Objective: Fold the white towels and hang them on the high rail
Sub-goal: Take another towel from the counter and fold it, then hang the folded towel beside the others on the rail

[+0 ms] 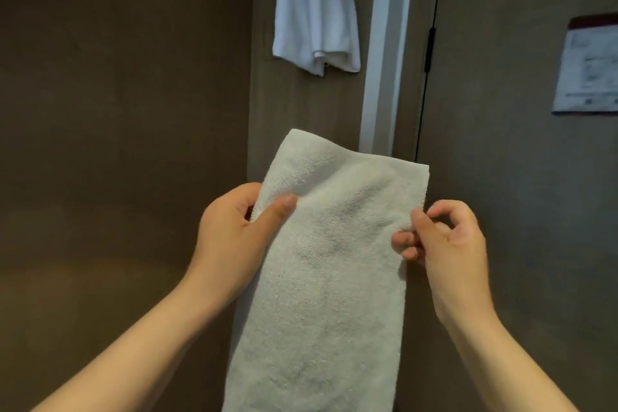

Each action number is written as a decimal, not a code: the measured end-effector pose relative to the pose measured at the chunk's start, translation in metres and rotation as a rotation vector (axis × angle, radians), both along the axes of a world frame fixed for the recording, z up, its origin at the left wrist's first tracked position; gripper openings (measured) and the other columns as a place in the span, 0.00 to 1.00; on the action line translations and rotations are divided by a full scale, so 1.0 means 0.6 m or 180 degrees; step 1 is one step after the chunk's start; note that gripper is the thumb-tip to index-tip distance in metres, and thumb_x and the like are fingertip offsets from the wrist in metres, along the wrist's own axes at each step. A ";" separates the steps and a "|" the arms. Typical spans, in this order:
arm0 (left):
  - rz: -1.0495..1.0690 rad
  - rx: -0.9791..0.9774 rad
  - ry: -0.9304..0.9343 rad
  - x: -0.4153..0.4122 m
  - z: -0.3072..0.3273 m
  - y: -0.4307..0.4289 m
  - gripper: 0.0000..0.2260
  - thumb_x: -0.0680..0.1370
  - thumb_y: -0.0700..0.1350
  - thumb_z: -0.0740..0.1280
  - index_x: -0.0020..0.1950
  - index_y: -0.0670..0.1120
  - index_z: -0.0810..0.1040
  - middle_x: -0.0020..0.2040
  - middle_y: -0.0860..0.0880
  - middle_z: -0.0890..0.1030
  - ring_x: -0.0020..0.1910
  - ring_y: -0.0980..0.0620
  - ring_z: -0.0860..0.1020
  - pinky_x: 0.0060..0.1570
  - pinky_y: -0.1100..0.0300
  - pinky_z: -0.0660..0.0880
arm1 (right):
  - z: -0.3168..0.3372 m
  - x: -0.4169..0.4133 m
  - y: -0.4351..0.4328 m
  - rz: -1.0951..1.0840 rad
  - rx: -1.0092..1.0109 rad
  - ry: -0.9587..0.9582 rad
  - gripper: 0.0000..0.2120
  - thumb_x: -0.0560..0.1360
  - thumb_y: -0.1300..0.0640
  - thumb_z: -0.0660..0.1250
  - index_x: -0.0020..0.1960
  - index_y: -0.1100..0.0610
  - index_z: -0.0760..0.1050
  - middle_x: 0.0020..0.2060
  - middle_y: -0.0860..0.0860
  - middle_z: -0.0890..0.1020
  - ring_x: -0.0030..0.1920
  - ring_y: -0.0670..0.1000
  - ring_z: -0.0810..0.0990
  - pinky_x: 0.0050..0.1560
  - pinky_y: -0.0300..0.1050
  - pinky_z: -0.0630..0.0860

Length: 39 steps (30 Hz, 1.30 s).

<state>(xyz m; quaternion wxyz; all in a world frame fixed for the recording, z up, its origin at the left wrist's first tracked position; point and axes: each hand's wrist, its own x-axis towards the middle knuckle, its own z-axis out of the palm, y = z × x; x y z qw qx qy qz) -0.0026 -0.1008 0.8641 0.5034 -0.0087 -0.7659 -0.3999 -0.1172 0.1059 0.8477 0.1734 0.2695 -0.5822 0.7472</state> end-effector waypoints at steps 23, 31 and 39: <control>0.0900 -0.1434 0.0961 -0.189 0.183 -0.118 0.19 0.76 0.50 0.68 0.65 0.63 0.70 0.53 0.63 0.79 0.47 0.69 0.76 0.45 0.79 0.67 | 0.194 -0.298 -0.146 0.0639 0.0464 0.1237 0.29 0.69 0.61 0.76 0.59 0.32 0.76 0.52 0.38 0.82 0.24 0.38 0.74 0.27 0.29 0.71; 0.1996 -0.1924 0.1080 -0.165 0.242 -0.093 0.10 0.77 0.41 0.68 0.51 0.56 0.73 0.40 0.62 0.75 0.33 0.67 0.72 0.34 0.78 0.64 | 0.272 -0.346 -0.210 0.1538 0.0151 0.1818 0.29 0.70 0.66 0.75 0.60 0.38 0.76 0.48 0.28 0.81 0.23 0.41 0.77 0.24 0.34 0.73; 0.2692 -0.2171 0.0837 -0.108 0.281 -0.058 0.15 0.76 0.41 0.64 0.60 0.54 0.80 0.43 0.51 0.72 0.40 0.58 0.73 0.40 0.73 0.67 | 0.326 -0.334 -0.266 0.1731 -0.0304 0.2450 0.31 0.59 0.45 0.74 0.62 0.34 0.74 0.43 0.37 0.83 0.24 0.46 0.76 0.27 0.46 0.79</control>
